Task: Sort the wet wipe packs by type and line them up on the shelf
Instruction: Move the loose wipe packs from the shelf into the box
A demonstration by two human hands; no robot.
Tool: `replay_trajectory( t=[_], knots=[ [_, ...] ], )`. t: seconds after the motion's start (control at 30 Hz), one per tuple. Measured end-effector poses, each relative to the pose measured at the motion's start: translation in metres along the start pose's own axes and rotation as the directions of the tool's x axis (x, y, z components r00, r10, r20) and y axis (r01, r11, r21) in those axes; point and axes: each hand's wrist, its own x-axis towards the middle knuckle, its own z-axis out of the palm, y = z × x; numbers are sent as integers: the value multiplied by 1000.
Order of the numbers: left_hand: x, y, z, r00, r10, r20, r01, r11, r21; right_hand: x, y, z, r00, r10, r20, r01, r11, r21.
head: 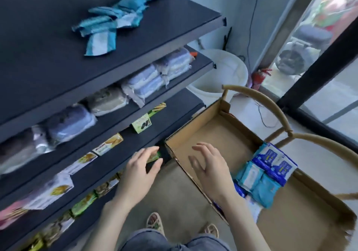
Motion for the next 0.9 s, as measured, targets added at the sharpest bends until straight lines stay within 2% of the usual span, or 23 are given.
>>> replay_trajectory(
  t=[0.3,0.4,0.63,0.7,0.77,0.83,0.9],
  knots=[
    [31,-55,-124,959,61,-277,-85,994,-73,83,-128,34,977,-209,-32,209,978,2],
    [58,-61,-162,917,116,-382,-143,989,-44,121,-162,35,967,-249,-56,251,968,29],
    [150,-73,-222,835,147,-531,-163,987,18,235,-213,38,942,-311,-127,314,949,10],
    [182,-73,-234,848,129,-514,-131,991,32,272,-221,39,946,-298,-125,301,954,2],
    [215,-72,-241,899,38,-436,-22,999,42,305,-225,43,959,-267,-93,266,964,-22],
    [245,-67,-243,945,-97,-311,129,988,83,333,-225,44,959,-242,-151,234,970,-64],
    [271,-60,-240,953,-190,-235,232,958,166,361,-226,42,944,-232,-236,201,968,-151]
  ],
)
